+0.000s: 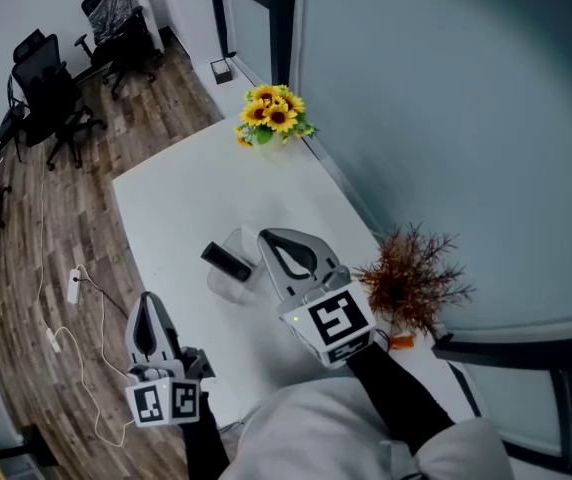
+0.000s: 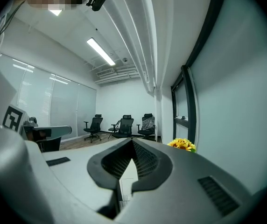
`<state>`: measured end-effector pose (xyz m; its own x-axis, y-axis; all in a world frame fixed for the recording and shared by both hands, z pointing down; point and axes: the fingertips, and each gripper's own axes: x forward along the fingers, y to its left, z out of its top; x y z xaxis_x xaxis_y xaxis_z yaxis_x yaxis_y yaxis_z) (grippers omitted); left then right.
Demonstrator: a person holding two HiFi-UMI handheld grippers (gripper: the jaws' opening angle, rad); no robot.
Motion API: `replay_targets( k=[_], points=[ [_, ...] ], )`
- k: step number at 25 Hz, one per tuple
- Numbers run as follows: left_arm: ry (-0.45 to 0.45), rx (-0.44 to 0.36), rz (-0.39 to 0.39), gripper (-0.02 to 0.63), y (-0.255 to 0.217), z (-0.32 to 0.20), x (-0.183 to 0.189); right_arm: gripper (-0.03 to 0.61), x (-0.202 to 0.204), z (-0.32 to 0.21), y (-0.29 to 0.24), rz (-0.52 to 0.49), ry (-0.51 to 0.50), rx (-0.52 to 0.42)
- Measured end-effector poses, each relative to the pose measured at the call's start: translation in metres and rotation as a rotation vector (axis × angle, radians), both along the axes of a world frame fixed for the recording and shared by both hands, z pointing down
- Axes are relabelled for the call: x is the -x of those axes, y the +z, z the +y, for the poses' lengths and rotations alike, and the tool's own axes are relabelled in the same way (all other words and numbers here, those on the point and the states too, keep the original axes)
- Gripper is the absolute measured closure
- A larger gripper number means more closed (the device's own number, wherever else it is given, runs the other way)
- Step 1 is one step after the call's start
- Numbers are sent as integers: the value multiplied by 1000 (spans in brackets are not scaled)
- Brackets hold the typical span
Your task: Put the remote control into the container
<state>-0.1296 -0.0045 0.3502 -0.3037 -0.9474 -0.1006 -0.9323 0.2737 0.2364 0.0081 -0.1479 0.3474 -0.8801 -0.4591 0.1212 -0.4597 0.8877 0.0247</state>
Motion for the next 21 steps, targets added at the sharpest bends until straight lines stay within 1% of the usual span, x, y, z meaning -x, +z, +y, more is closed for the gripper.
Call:
replay_targets(
  k=[14,18,21],
  points=[
    [-1,0,-7,606,-4,4,-6,575,-4,4,-2,8,-12,-16],
    [-2,5,-4,606,-1,4,-5,575,-3,6,-1,13,-13,15],
    [-2,9,-2,606,1,3,-4,575,-2,6,0,13,-11,19]
  ],
)
